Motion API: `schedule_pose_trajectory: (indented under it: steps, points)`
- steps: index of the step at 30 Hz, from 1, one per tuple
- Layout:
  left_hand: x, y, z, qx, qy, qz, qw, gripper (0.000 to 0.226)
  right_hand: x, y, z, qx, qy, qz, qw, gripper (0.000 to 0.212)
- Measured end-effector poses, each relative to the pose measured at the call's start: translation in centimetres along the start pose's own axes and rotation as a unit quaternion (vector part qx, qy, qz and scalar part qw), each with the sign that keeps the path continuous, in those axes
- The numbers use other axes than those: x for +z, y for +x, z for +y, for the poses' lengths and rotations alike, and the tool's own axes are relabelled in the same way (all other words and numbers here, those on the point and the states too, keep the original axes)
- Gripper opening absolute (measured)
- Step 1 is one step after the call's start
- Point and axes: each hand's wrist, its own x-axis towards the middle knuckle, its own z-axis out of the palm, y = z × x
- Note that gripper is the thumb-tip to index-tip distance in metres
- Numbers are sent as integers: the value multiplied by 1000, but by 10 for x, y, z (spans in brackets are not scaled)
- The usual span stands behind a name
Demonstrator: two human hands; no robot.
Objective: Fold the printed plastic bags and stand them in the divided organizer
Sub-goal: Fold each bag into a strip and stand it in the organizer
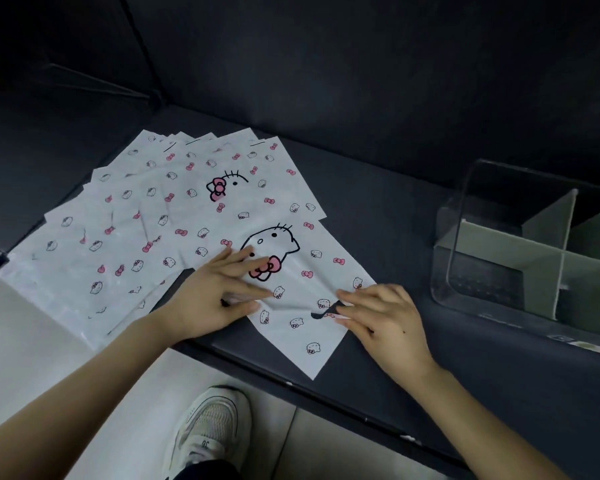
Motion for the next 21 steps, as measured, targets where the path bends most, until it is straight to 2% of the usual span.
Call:
schedule_pose_trajectory:
  steps: [3, 6, 7, 9, 11, 13, 15, 17, 18, 19, 20, 21]
  points:
    - [4, 0, 12, -6, -6, 24, 1000, 35, -14, -2, -14, 60, 31, -3, 998, 31]
    - [-2, -5, 31, -36, -136, 26, 990, 45, -39, 7, -30, 207, 102, -74, 970, 39]
    - [-5, -7, 37, -50, -200, 8, 978, 49, -46, 11, -30, 256, 151, -110, 949, 43]
    - [-11, -11, 44, -71, -283, -31, 956, 51, -63, 22, -26, 343, 276, -166, 883, 48]
    - [-10, -11, 49, -90, -270, -57, 957, 54, -78, 37, -24, 391, 366, -207, 818, 48]
    - [-4, -8, 54, -105, -242, -41, 964, 44, -91, 52, -25, 427, 416, -231, 769, 29]
    - [1, -4, 60, -115, -227, 6, 967, 14, -100, 63, -27, 419, 432, -238, 762, 25]
    - [4, -7, 59, -137, -237, 38, 961, 34, -105, 66, -29, 369, 411, -225, 803, 26]
    - [3, -11, 58, -145, -238, 38, 960, 40, -107, 63, -29, 345, 409, -210, 818, 32]
    - [2, -15, 57, -159, -248, 37, 955, 37, -109, 59, -28, 327, 418, -199, 824, 41]
    - [-1, -18, 57, -178, -265, 42, 947, 25, -109, 53, -23, 312, 443, -196, 817, 49]
    - [-2, -19, 58, -202, -292, 62, 933, 18, -108, 47, -19, 303, 483, -198, 798, 57]
